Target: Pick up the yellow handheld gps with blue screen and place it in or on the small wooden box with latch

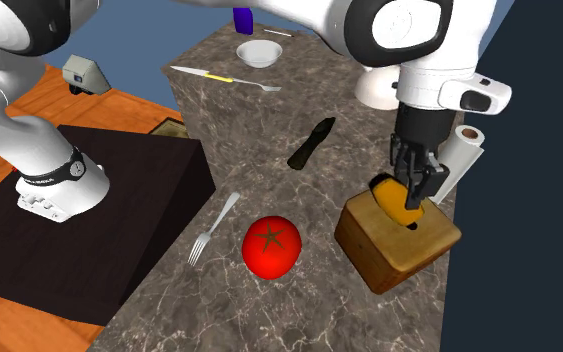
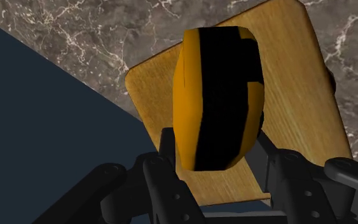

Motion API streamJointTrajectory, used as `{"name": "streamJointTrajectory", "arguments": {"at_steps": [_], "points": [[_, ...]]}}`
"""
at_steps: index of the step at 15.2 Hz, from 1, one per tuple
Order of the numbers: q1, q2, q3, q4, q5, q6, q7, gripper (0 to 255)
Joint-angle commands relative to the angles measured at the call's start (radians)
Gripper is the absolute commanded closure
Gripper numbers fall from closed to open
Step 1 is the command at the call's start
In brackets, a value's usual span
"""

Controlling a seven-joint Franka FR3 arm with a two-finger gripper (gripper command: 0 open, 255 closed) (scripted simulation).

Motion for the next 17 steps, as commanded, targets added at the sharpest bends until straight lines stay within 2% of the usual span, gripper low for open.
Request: {"name": "streamJointTrajectory", "arguments": {"at_steps": [1, 7, 15, 16, 17], "points": [[0.0, 0.013, -0.002, -0.008, -0.003, 0.019, 0.007, 255], [-0.001, 0.039, -0.007, -0.043, -0.015, 0.076, 0.03, 255], [-0.002, 0.04, -0.007, -0.044, -0.016, 0.078, 0.031, 255], [-0.002, 0.041, -0.007, -0.042, -0.016, 0.077, 0.03, 0], [-0.001, 0.046, -0.007, -0.034, -0.016, 0.075, 0.029, 0]]}}
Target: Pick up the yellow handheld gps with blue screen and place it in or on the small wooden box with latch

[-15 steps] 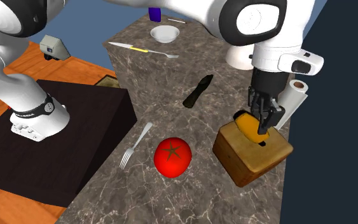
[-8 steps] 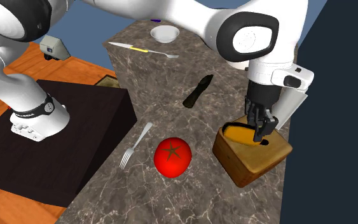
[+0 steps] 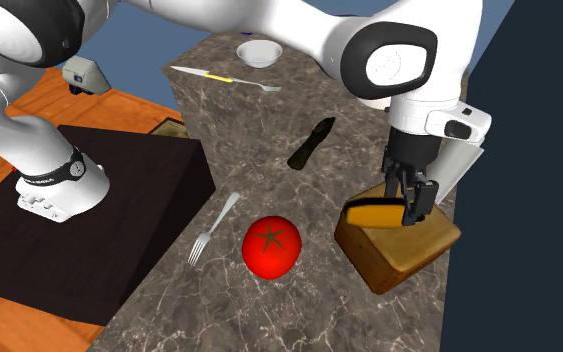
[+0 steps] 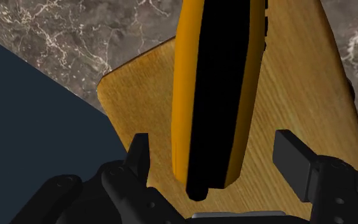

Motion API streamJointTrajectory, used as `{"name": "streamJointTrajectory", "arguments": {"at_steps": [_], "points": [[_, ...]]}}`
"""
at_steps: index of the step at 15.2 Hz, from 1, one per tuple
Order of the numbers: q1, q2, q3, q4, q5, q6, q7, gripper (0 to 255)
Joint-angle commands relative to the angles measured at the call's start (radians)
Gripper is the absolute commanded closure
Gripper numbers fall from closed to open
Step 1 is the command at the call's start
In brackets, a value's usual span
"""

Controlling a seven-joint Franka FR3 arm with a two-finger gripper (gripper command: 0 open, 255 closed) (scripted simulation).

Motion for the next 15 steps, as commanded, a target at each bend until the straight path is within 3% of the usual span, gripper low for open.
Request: {"name": "streamJointTrajectory", "arguments": {"at_steps": [1, 4, 8, 15], "points": [[0.0, 0.002, 0.0, 0.0, 0.0, 0.0, 0.0, 0], [0.0, -0.003, 0.001, -0.007, 0.0, 0.002, 0.001, 0], [0.018, -0.06, 0.013, 0.016, 0.014, -0.081, -0.007, 0], [0.018, -0.06, 0.013, 0.016, 0.014, -0.081, -0.007, 0]]}}
